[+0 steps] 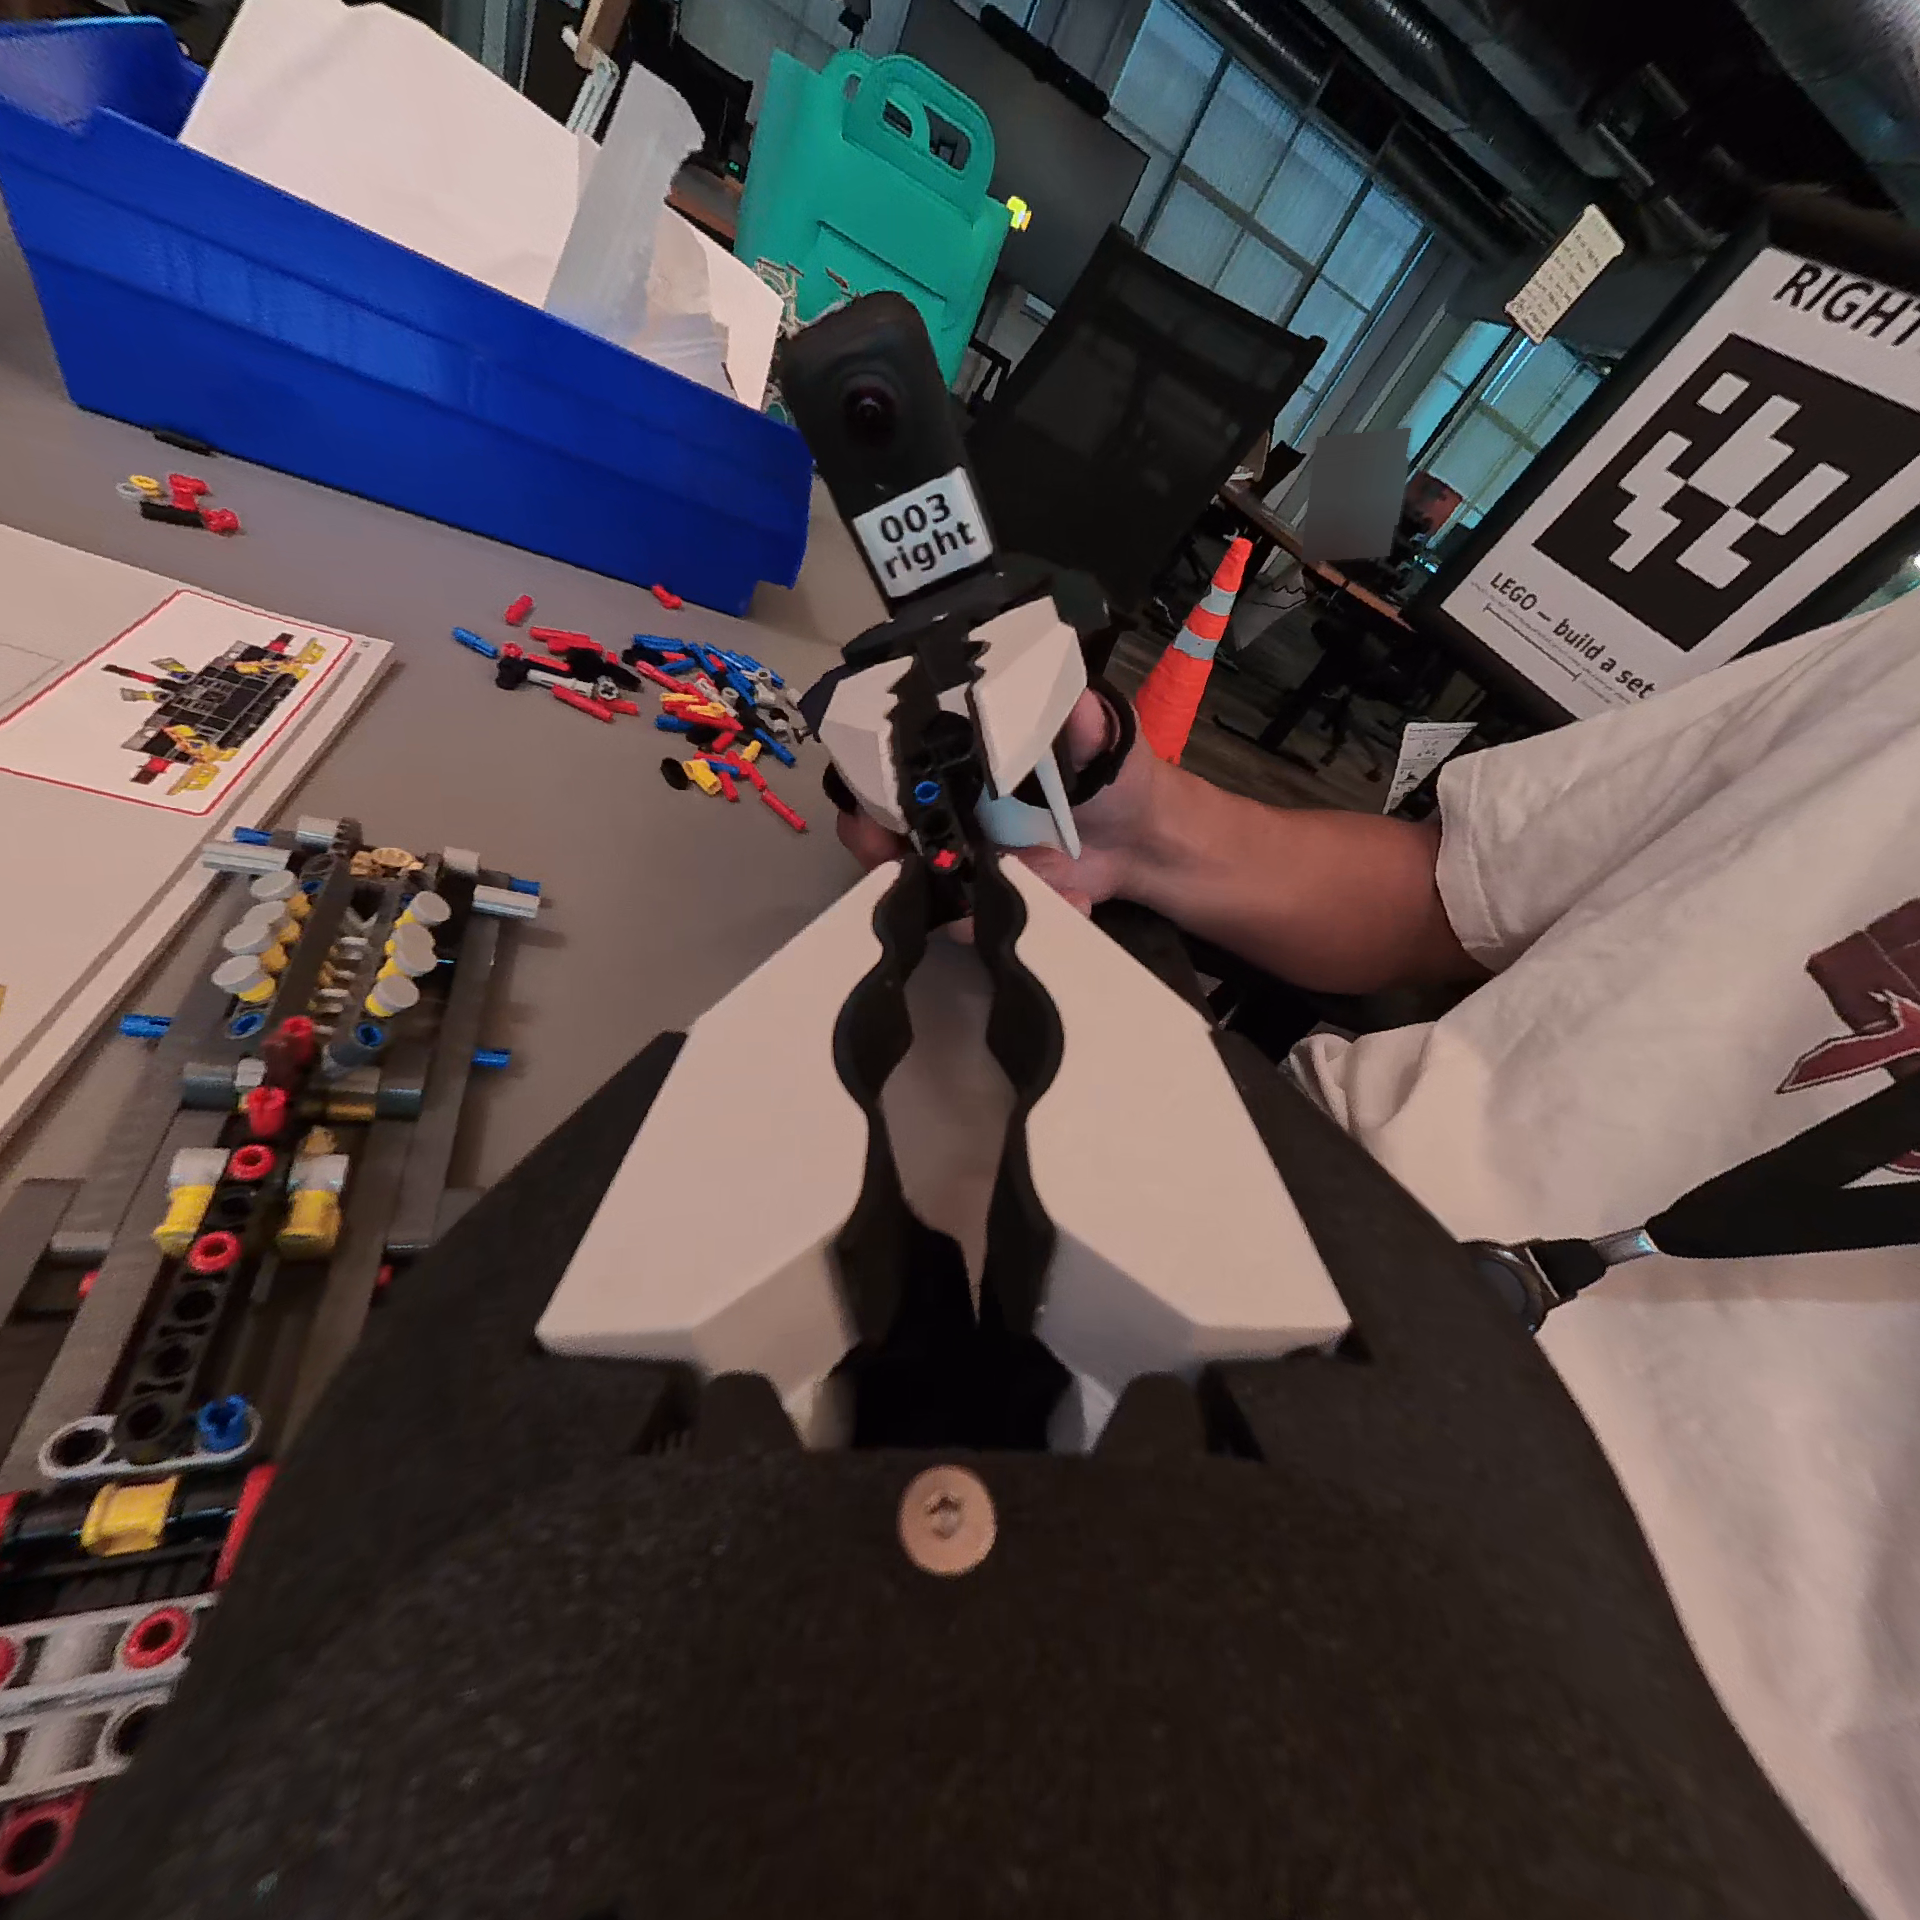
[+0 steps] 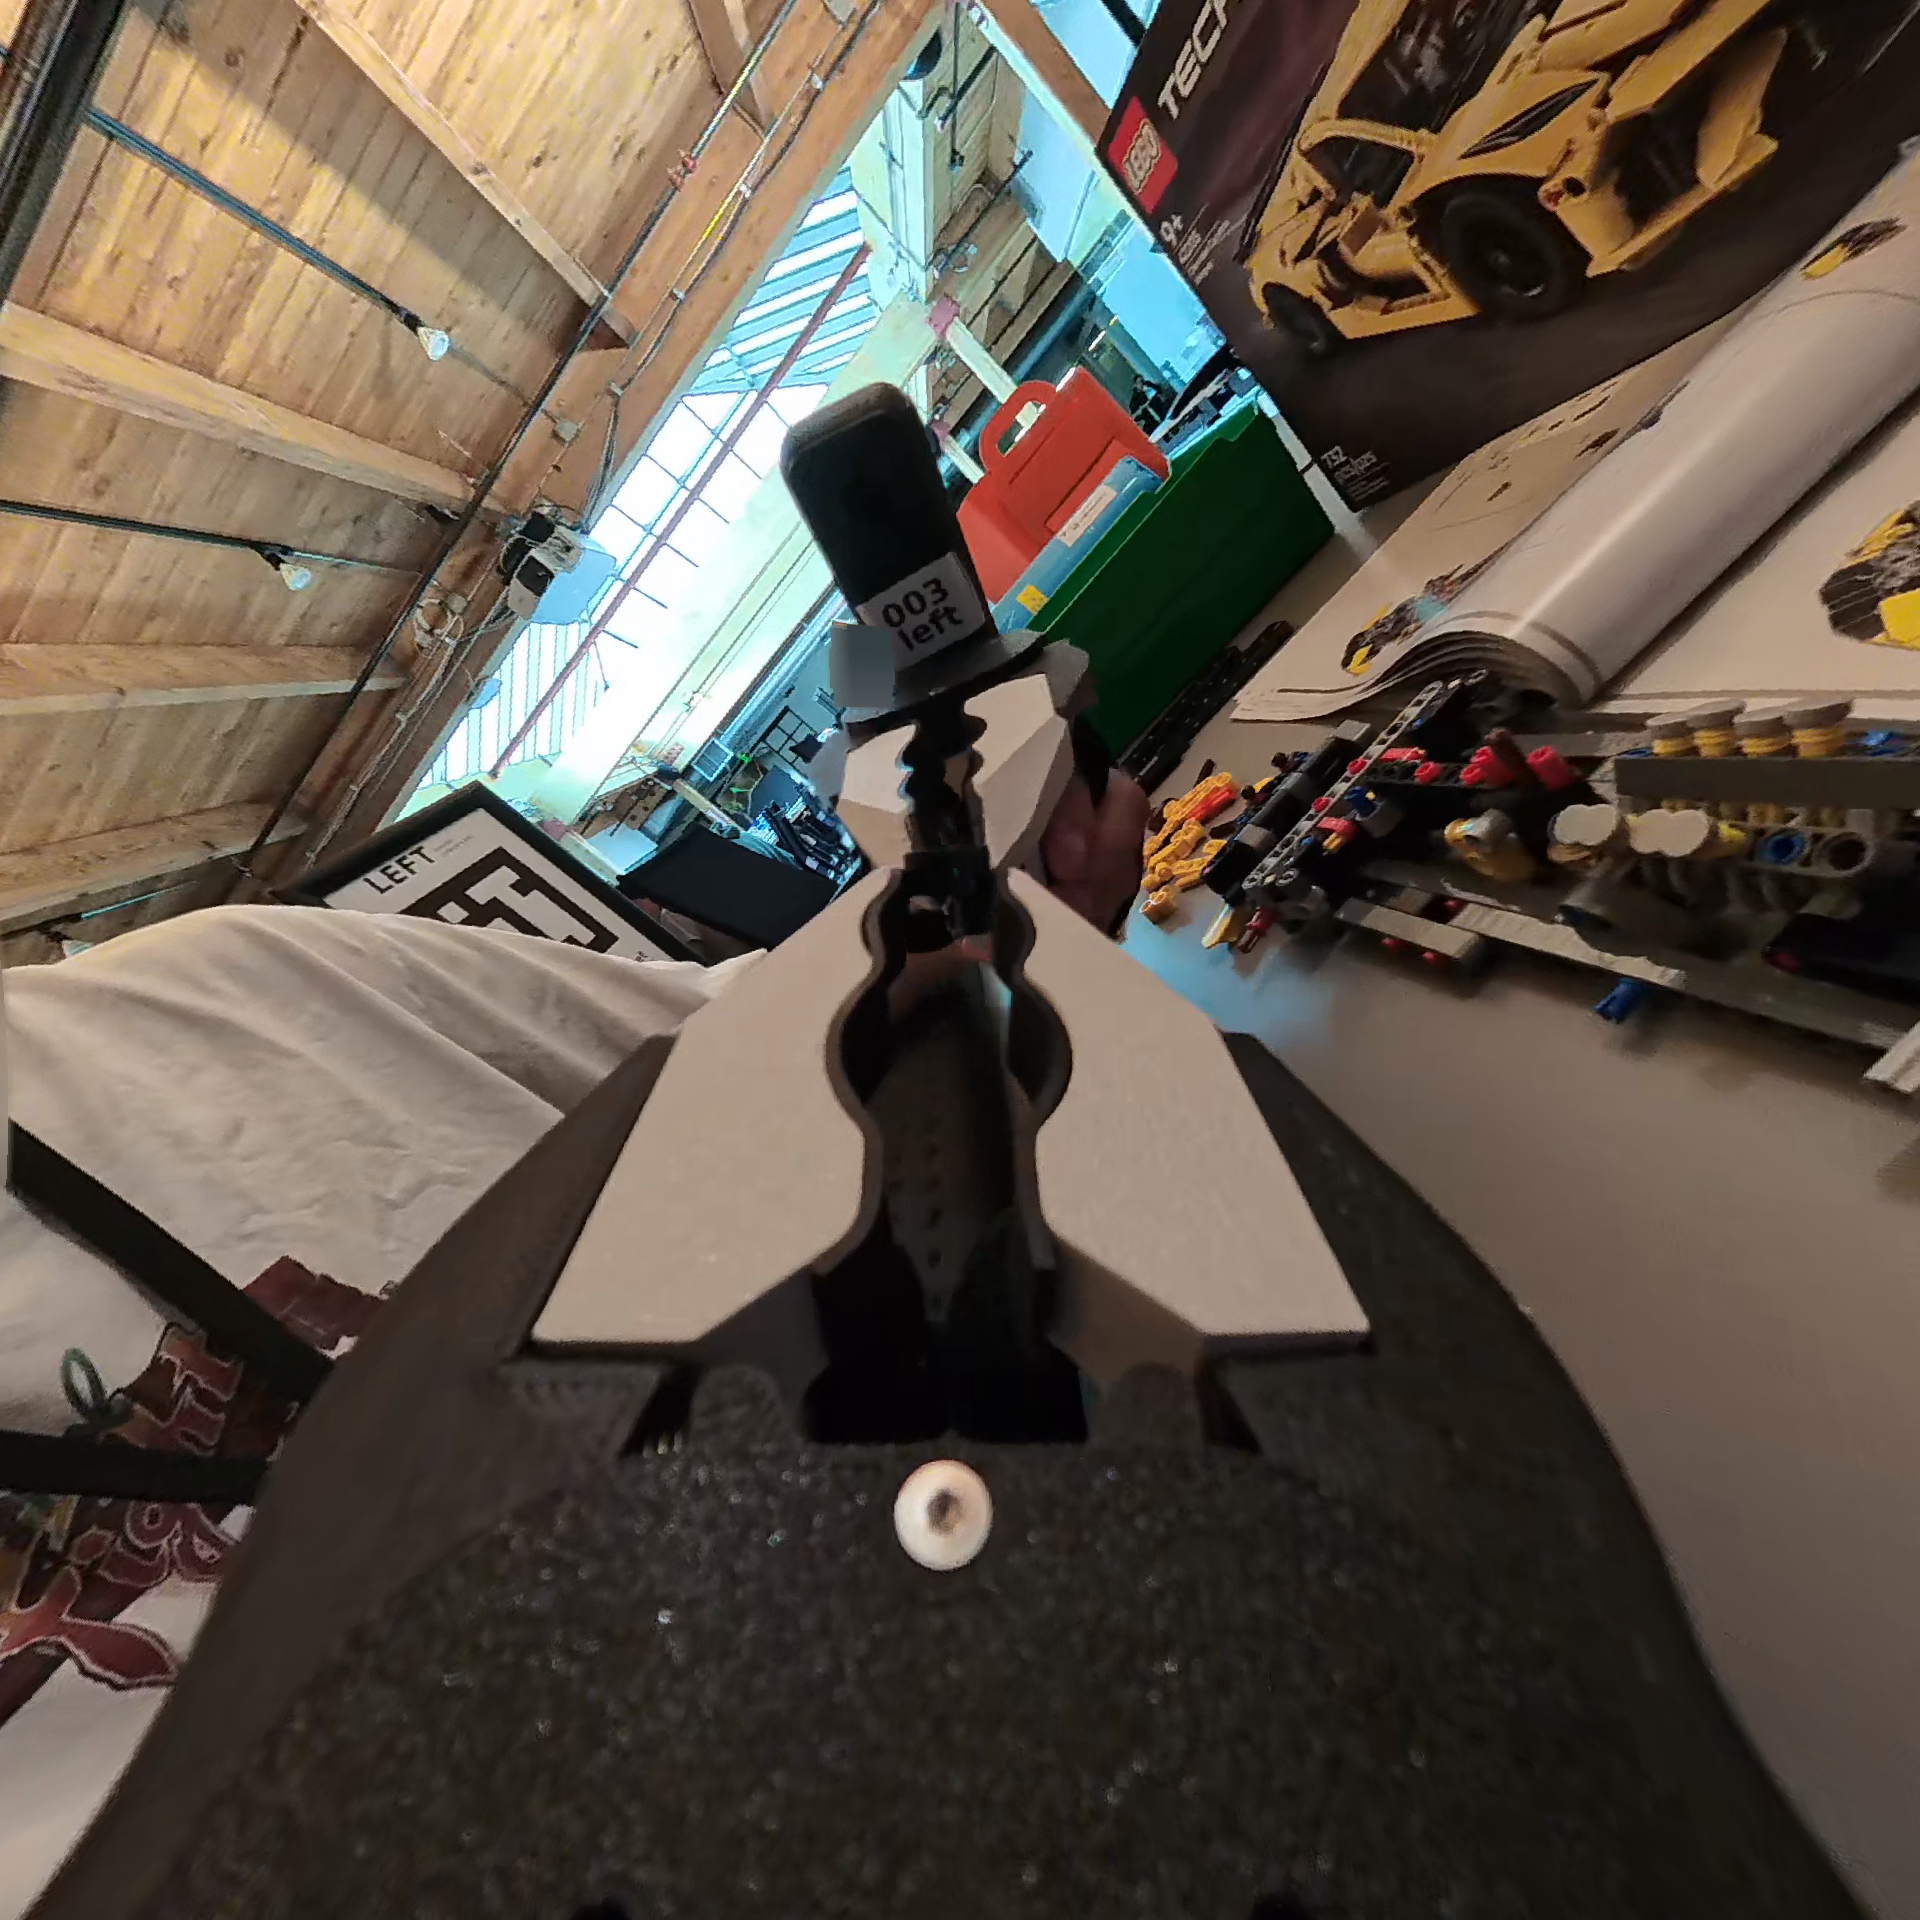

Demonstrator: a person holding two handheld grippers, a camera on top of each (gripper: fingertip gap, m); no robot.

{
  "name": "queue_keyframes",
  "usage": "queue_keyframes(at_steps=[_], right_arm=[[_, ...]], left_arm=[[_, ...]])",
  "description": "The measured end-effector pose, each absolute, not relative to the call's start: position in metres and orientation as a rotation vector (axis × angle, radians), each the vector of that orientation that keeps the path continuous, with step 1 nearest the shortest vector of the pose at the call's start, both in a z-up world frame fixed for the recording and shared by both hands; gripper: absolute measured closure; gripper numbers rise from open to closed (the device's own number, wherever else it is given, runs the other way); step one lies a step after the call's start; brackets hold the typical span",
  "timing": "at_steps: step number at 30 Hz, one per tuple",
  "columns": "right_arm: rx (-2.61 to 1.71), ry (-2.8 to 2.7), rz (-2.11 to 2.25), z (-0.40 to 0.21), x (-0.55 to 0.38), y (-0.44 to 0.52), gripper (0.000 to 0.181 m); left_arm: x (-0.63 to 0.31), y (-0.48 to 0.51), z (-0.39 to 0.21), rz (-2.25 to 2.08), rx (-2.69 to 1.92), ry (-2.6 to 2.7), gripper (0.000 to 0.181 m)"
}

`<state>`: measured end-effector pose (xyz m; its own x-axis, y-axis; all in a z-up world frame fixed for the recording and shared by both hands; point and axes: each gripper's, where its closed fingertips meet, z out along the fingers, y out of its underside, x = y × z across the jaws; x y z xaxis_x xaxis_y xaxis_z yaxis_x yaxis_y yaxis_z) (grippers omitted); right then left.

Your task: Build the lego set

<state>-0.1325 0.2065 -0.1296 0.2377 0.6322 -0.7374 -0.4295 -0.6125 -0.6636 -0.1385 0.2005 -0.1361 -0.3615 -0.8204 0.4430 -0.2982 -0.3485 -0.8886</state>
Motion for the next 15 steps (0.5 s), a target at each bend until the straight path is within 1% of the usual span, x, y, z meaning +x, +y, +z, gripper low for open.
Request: queue_keyframes(at_steps=[2,5,9,12,15], right_arm=[[-1.593,-0.16,1.496,-0.124,-0.131,0.21,0.167],[-1.494,-0.094,1.43,-0.115,-0.13,0.215,0.159],[-1.343,0.101,1.493,-0.106,-0.129,0.223,0.167],[-1.239,0.208,1.581,-0.1,-0.127,0.226,0.166],[-1.244,0.189,1.506,-0.099,-0.127,0.228,0.167]], left_arm=[[-0.137,0.204,-0.131,-1.807,-1.477,1.415,0.175],[-0.137,0.211,-0.117,-1.948,-1.478,1.262,0.176],[-0.135,0.217,-0.114,-2.001,-1.472,1.176,0.175],[-0.133,0.215,-0.113,-2.018,-1.459,1.152,0.175],[-0.132,0.217,-0.112,-2.027,-1.46,1.125,0.176]])
